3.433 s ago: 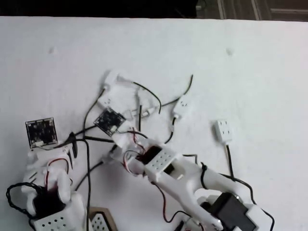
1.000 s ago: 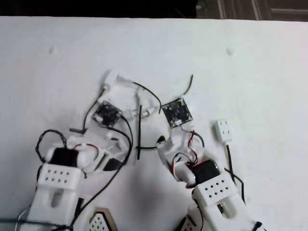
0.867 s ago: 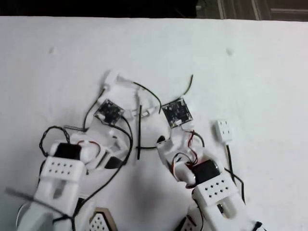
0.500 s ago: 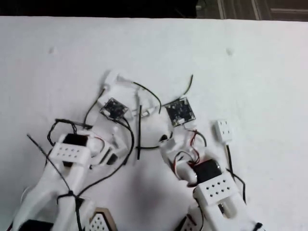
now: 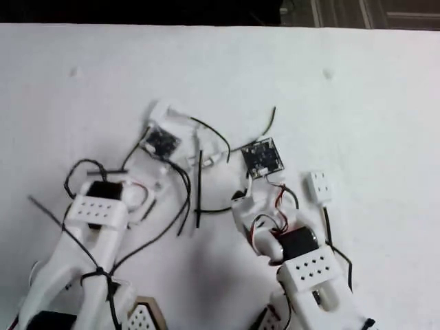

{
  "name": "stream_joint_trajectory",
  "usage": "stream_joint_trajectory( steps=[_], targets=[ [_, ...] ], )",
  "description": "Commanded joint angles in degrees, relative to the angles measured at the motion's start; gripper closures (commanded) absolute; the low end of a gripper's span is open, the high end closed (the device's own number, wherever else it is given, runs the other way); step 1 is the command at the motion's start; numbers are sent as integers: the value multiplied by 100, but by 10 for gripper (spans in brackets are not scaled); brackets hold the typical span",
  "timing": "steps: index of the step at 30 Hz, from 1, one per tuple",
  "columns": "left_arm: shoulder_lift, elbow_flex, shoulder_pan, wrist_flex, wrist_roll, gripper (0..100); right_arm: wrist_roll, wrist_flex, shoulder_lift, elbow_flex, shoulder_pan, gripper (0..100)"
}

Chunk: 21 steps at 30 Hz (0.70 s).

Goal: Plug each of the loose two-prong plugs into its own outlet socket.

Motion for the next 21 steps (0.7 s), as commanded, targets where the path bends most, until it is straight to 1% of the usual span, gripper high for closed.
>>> stream_joint_trajectory(
  steps=[1, 3, 4, 7, 8, 9, 17, 19, 21],
  targets=[
    [57, -862, -119, 422, -26, 974, -44, -92, -4, -53, 48, 819],
    [57, -993, -75, 659, -44, 945, -35, -92, 4, -53, 48, 819],
    [57, -1020, -57, 747, -88, 909, -35, -92, 4, -53, 48, 819],
    [75, -993, -40, 888, -211, 723, -26, -92, 13, -53, 48, 819],
    [75, -985, -84, 905, -105, 673, -26, -92, 13, -53, 48, 819],
    [75, -967, -127, 862, -53, 657, -26, -92, 13, -53, 48, 819],
    [127, -809, -127, 448, -114, 676, -18, -92, 13, -53, 48, 819],
    [409, -862, -119, 387, -114, 676, -18, -92, 13, -53, 48, 819],
    [892, -870, -110, 149, -105, 676, -18, -92, 13, -53, 48, 819]
  ],
)
